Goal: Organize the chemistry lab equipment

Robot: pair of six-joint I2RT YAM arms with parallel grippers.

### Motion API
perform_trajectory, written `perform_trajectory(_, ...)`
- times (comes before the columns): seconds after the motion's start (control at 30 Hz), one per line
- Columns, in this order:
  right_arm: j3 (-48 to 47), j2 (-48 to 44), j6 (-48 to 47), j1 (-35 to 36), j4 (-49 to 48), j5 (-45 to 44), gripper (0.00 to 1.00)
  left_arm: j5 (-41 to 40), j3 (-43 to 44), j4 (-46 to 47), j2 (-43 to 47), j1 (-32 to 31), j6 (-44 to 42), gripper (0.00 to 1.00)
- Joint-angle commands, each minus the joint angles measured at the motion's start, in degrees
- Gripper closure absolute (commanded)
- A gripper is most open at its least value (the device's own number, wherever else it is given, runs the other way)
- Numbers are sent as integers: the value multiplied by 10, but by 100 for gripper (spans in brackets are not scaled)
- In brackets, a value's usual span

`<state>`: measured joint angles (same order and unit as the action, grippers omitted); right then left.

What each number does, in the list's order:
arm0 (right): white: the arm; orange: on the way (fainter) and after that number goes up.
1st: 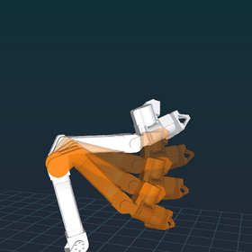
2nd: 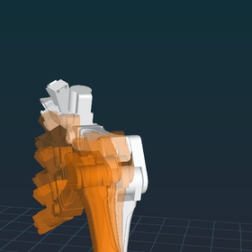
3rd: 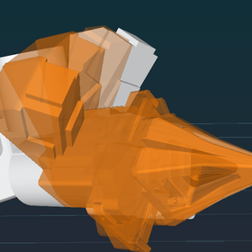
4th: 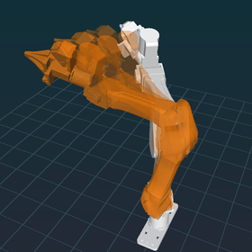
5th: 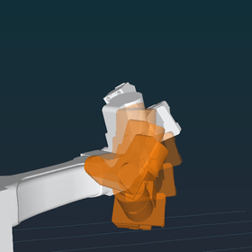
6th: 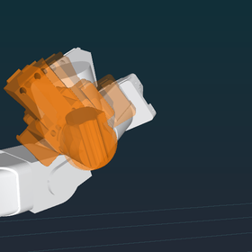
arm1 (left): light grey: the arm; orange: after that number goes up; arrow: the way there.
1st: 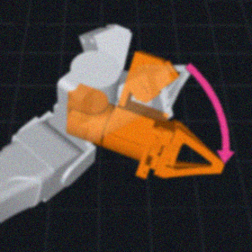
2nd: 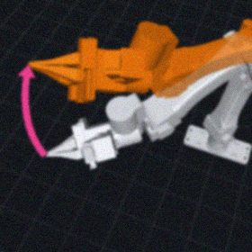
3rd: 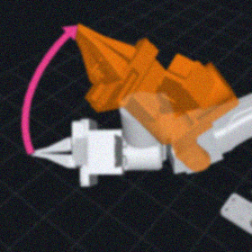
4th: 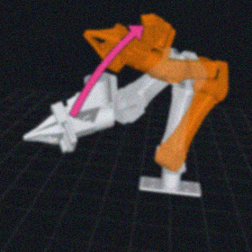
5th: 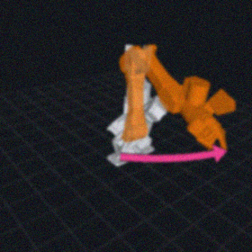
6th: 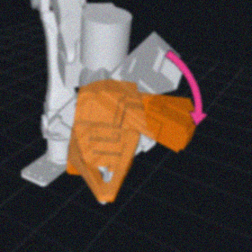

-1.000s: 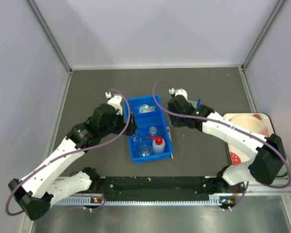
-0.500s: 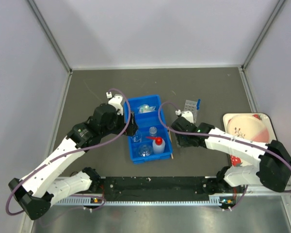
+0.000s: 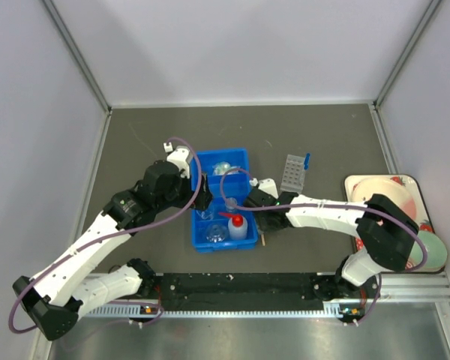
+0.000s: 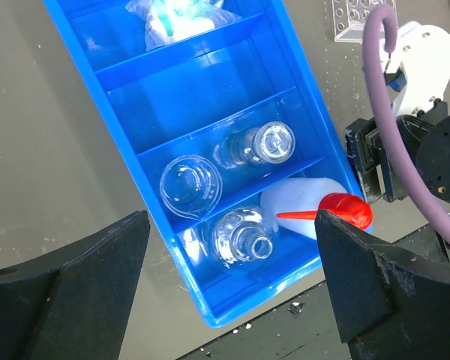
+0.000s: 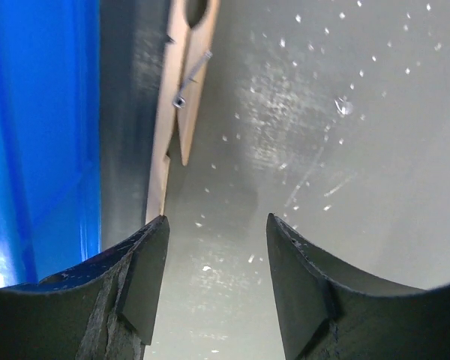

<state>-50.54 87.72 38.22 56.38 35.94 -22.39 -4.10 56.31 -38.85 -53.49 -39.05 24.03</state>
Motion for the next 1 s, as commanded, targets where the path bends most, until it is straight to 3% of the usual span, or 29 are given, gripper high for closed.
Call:
perform_trajectory(0.0,-59,24,6,16,-34,-7,44,-11,-7,4,16,2,-13,3)
perform_trajectory(0.97,-141,144,-24,-5,-32,-56,43,-17,-33,6,32,2,-24,3)
